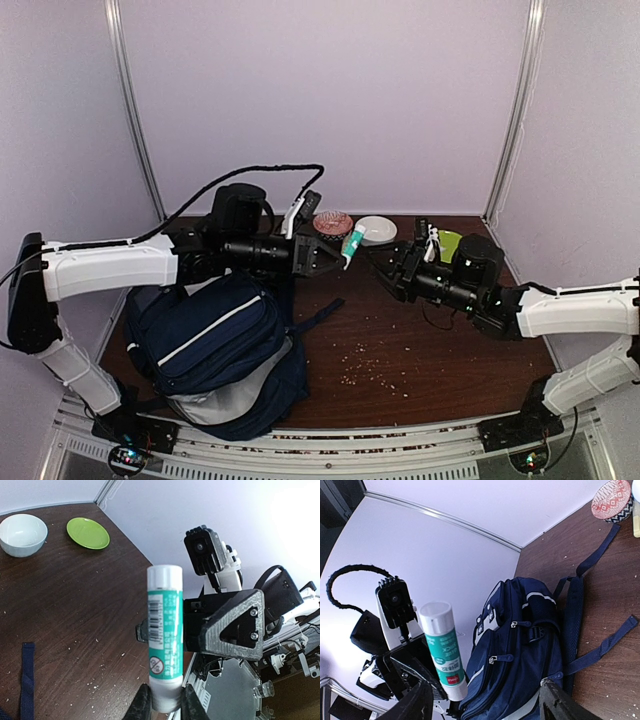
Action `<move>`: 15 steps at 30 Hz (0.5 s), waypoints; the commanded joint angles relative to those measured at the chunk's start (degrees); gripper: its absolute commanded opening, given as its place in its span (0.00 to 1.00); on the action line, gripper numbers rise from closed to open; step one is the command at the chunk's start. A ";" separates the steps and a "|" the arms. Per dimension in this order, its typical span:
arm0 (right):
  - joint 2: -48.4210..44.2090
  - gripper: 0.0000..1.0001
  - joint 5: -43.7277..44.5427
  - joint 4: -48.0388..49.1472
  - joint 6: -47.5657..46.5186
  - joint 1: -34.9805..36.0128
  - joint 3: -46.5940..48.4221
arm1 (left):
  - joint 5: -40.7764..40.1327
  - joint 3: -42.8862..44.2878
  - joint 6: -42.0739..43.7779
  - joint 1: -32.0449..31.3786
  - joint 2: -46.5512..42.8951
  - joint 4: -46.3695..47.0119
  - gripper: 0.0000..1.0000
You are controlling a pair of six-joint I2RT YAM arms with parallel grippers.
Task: Pack the student bag
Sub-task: Pick up the stationery from the center of the board.
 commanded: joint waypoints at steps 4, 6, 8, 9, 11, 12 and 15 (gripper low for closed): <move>2.71 0.71 -3.02 6.75 2.12 1.76 3.19 | 0.43 -1.80 -0.66 -1.10 -2.55 3.99 0.19; 3.58 0.70 -3.24 7.34 2.86 1.97 3.87 | 0.48 -1.72 -0.65 -1.44 -2.85 4.00 0.19; 4.31 0.67 -3.17 8.55 3.84 2.02 4.11 | 0.45 -1.83 -0.63 -1.80 -3.04 4.37 0.19; 4.59 0.64 -3.07 8.92 4.33 2.02 4.25 | 0.38 -1.99 -0.63 -2.00 -3.08 4.66 0.19; 5.23 0.59 -2.91 9.32 4.68 1.99 4.44 | 0.57 -2.22 -0.68 -2.33 -3.35 4.89 0.19; 5.51 0.55 -2.99 9.51 4.83 1.98 4.55 | 0.61 -2.44 -0.59 -2.51 -3.44 4.89 0.19; 6.02 0.36 -3.22 10.29 5.32 2.06 4.64 | 0.43 -3.06 -0.63 -2.74 -4.00 4.95 0.19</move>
